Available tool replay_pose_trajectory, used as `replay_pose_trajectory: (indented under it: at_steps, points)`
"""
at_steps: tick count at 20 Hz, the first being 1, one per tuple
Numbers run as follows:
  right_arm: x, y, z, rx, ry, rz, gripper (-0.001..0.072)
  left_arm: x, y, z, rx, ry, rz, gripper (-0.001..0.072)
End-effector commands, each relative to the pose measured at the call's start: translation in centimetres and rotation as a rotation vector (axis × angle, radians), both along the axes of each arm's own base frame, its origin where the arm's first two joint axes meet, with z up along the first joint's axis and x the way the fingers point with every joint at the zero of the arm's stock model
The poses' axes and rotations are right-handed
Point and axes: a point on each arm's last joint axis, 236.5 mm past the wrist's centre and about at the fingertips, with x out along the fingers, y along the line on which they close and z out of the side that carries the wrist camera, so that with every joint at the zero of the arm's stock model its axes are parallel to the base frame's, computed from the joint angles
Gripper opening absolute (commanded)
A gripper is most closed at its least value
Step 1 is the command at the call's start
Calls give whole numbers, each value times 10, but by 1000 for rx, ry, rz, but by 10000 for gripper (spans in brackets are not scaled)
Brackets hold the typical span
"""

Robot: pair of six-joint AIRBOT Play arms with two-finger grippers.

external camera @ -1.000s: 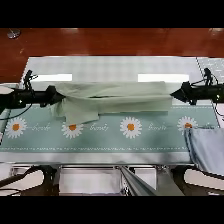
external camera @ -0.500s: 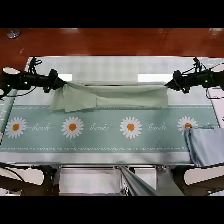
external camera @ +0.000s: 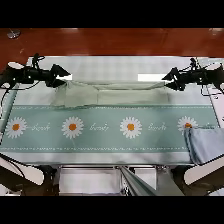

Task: Fold the shirts.

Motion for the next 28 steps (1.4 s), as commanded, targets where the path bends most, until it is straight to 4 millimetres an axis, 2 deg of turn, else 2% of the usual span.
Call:
replay_pose_trajectory:
  at_steps: [1,3,4,5,6,7,8,10,12,15,16,17,18,19,20,22,25,28]
  points:
    - [-7,-13,20,43,-4,46,617,-19,36,8,74,90,-51,699]
    - [-26,-44,27,17,38,46,617,-52,109,8,255,235,22,699]
    - [-42,-59,22,-17,93,52,617,-66,142,16,341,246,57,699]
    - [-58,-65,12,-49,157,71,616,-75,164,26,396,234,95,699]
    - [-71,-65,0,-73,205,96,616,-79,175,36,419,192,123,699]
    - [-78,-58,-11,-76,232,109,617,-81,176,47,421,134,152,699]
    - [-82,-46,-21,-66,248,116,617,-82,168,57,416,67,166,699]
    - [-80,-19,-32,-44,242,161,616,-84,134,75,377,-77,150,699]
    - [-78,6,-40,-29,249,203,616,-94,81,90,268,-174,128,699]
    - [-69,47,-43,24,230,235,611,-107,4,101,110,-229,24,700]
    - [-64,55,-41,14,213,249,507,-110,-19,99,95,-234,-31,698]
    - [-59,60,-34,7,194,267,225,-112,-36,97,94,-236,-77,694]
    - [-56,63,-22,5,172,290,36,-115,-54,94,91,-237,-124,467]
    - [-53,58,-8,-27,140,312,34,-119,-69,92,92,-243,-170,37]
    - [-52,50,5,-71,112,317,34,-122,-84,90,95,-252,-213,20]
    - [-62,31,35,-182,78,346,34,-126,-115,87,105,-276,-276,20]
    - [-91,19,89,-313,-13,353,34,-128,-176,87,197,-394,-399,18]
    - [-133,18,130,-391,-98,310,33,-126,-246,84,179,-438,-433,18]
